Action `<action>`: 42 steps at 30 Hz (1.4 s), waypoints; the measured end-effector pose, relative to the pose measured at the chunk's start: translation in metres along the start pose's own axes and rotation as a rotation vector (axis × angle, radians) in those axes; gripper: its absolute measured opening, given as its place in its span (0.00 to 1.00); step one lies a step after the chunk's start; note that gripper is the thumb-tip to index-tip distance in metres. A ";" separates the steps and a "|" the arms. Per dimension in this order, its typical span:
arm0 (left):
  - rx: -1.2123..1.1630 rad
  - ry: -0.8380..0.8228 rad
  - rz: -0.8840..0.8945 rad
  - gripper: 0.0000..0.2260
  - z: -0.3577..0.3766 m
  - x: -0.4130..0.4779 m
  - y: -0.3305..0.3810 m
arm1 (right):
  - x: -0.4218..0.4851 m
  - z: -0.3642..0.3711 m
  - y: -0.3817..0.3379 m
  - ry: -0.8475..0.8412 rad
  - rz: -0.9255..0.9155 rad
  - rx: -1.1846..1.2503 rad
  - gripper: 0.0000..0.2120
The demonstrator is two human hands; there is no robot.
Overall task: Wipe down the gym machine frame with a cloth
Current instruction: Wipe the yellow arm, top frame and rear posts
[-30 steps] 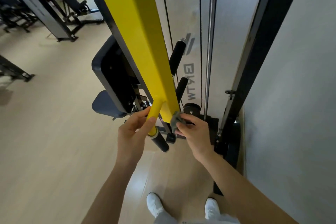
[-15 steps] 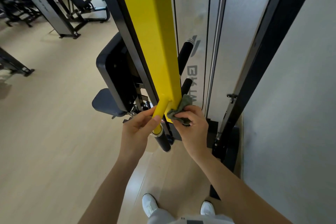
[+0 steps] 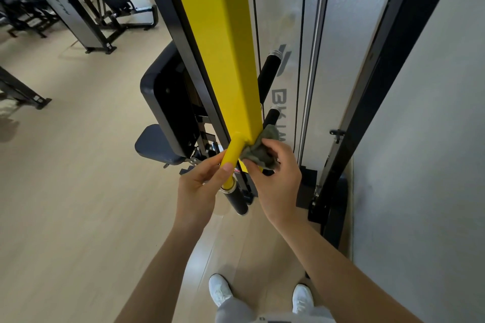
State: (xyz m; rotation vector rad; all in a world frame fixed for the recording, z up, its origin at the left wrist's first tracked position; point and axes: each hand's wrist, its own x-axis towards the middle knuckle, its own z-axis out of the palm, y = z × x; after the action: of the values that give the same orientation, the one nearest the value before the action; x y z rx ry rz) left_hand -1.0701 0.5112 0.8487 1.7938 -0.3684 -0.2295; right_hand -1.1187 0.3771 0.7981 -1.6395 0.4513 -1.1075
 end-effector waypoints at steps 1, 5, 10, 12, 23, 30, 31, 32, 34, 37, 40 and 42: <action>0.004 -0.002 -0.005 0.11 0.000 0.000 0.000 | 0.000 0.002 -0.002 0.013 -0.019 0.002 0.23; 0.036 -0.014 -0.006 0.11 -0.003 -0.002 0.001 | -0.002 0.012 0.001 0.057 -0.016 -0.014 0.20; 0.044 -0.025 -0.012 0.12 -0.007 -0.005 0.003 | -0.009 0.013 0.031 0.040 0.108 0.001 0.20; 0.040 -0.023 -0.019 0.13 -0.010 -0.006 0.003 | -0.017 0.012 0.045 -0.003 0.132 -0.003 0.20; 0.106 -0.037 0.004 0.08 -0.017 -0.012 0.001 | -0.014 -0.021 0.069 -0.312 0.409 -0.129 0.13; 0.123 -0.031 0.043 0.11 -0.007 -0.022 0.000 | 0.041 -0.040 0.022 -0.409 0.280 0.055 0.19; 0.128 -0.031 0.043 0.12 -0.006 -0.022 0.000 | 0.044 -0.039 0.018 -0.448 0.233 0.049 0.21; 0.131 -0.028 0.042 0.13 -0.005 -0.022 -0.001 | 0.044 -0.040 0.017 -0.472 0.205 0.043 0.23; 0.127 -0.016 0.041 0.13 -0.005 -0.022 -0.002 | 0.041 -0.042 0.021 -0.500 0.208 0.023 0.24; 0.122 0.002 0.064 0.14 -0.006 -0.021 -0.003 | 0.033 -0.046 0.031 -0.567 0.255 -0.096 0.24; 0.118 0.023 0.081 0.14 -0.007 -0.020 -0.005 | 0.032 -0.047 0.038 -0.607 0.276 -0.185 0.20; 0.132 0.033 0.090 0.13 -0.005 -0.020 -0.005 | 0.036 -0.044 0.033 -0.608 0.267 -0.192 0.18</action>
State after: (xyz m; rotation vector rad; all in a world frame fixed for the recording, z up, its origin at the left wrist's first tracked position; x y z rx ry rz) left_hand -1.0860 0.5244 0.8445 1.9029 -0.4483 -0.1145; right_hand -1.1301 0.3134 0.7847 -1.9145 0.3640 -0.3427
